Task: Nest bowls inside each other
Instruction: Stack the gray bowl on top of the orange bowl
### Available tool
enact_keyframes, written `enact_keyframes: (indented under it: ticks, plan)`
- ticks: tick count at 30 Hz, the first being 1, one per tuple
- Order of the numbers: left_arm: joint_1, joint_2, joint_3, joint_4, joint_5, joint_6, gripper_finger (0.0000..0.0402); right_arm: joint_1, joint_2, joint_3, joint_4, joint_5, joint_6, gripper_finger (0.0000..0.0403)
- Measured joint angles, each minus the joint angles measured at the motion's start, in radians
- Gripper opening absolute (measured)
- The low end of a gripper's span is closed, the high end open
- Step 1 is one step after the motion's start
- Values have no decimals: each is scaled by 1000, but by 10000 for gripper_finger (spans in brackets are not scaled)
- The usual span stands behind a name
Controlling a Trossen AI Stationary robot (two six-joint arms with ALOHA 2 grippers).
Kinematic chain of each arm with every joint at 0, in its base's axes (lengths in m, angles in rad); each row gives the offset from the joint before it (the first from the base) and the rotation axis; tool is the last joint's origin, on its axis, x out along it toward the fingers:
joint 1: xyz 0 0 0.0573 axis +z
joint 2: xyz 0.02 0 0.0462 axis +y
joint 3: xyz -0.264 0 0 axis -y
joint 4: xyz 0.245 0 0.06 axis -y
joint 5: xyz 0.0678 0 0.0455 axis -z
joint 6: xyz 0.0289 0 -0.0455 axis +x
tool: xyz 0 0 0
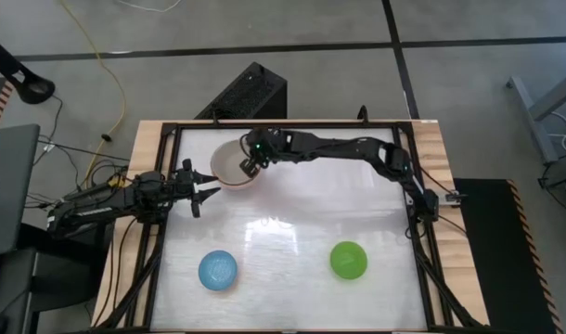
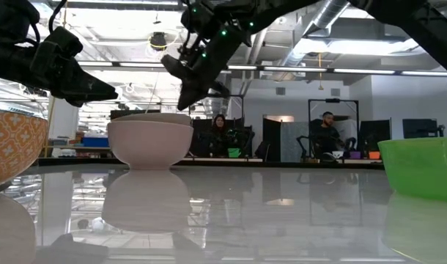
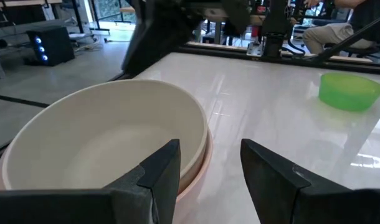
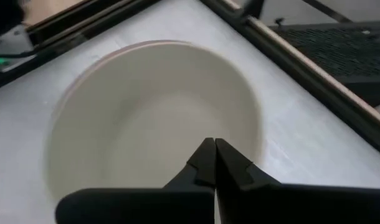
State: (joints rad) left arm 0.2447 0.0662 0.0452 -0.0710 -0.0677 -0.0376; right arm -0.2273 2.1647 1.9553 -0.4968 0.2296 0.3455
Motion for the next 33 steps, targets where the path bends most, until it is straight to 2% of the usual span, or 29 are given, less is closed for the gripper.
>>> enact_keyframes:
  ticks: [3, 7, 12, 16, 26, 33]
  plan:
    - [0, 0, 0, 0, 0, 0, 158, -28, 0, 0, -3, -46, 5, 19]
    - [0, 0, 0, 0, 0, 0, 158, -57, 0, 1, -19, -137, 19, 8]
    - [0, 0, 0, 0, 0, 0, 158, -58, 1, 1, -51, -157, 14, 6]
    - [0, 0, 0, 0, 0, 0, 158, -58, 1, 1, -50, -229, -1, 5]
    - [0, 0, 0, 0, 0, 0, 158, -74, 52, 0, -45, -241, 16, 5]
    - [0, 0, 0, 0, 0, 0, 158, -74, 39, 2, 1, -250, -4, 5]
